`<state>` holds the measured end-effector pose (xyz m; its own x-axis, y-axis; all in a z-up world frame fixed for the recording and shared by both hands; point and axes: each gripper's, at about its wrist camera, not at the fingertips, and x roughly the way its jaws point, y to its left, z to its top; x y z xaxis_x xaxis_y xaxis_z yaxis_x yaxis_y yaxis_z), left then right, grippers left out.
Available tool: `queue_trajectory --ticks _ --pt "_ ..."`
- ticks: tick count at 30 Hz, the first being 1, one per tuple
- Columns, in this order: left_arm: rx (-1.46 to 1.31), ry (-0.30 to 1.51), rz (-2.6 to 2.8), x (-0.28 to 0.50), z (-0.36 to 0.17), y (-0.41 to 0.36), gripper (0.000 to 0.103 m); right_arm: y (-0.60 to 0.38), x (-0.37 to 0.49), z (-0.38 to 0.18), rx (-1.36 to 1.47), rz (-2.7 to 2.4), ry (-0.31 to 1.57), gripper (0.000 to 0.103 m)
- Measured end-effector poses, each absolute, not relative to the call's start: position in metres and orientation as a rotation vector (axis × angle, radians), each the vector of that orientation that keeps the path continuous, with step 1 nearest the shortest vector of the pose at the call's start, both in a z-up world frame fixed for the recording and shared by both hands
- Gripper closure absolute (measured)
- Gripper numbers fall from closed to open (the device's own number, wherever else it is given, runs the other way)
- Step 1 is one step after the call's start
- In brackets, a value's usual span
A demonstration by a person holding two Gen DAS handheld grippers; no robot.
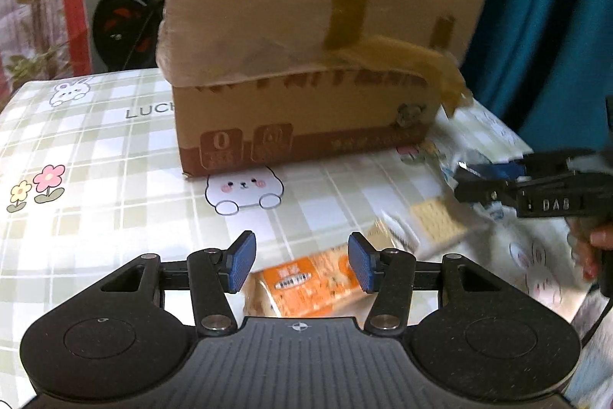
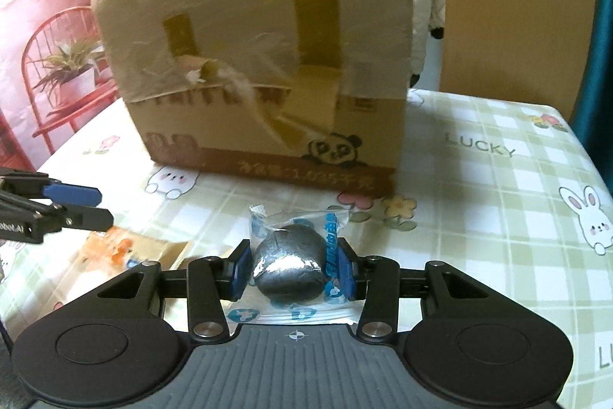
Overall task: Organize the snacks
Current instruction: 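Grasp the dark round snack in clear bag with the right gripper, then close the left gripper on the orange-wrapped bar while the right holds its snack, then carry both snacks to the paper bag and open both grippers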
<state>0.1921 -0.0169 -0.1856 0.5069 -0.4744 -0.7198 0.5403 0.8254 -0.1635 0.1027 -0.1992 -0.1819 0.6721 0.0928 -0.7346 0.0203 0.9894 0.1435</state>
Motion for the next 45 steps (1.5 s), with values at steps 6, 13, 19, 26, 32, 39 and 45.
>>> queue_trajectory --ticks 6,13,19,26,32,39,45 --pt "0.101 0.834 -0.657 0.188 -0.183 -0.014 0.046 -0.198 0.103 -0.177 0.135 0.036 0.827 0.062" --pt "0.175 0.838 -0.743 0.180 -0.190 -0.028 0.031 -0.198 0.100 -0.178 0.133 0.042 0.839 0.062" --pt "0.268 0.824 -0.707 0.189 -0.199 -0.047 0.028 -0.196 0.098 -0.178 0.136 0.044 0.839 0.062" --pt "0.288 0.884 -0.623 0.208 -0.215 -0.058 0.028 -0.198 0.097 -0.177 0.142 0.033 0.837 0.062" --pt "0.248 0.881 -0.606 0.195 -0.216 -0.052 0.051 -0.202 0.096 -0.179 0.150 0.030 0.835 0.062" --pt "0.135 0.832 -0.583 0.187 -0.188 -0.038 0.065 -0.196 0.094 -0.164 0.147 0.064 0.785 0.062" --pt "0.096 0.644 -0.544 0.183 -0.129 -0.030 0.065 -0.194 0.097 -0.123 0.154 0.112 0.672 0.062"
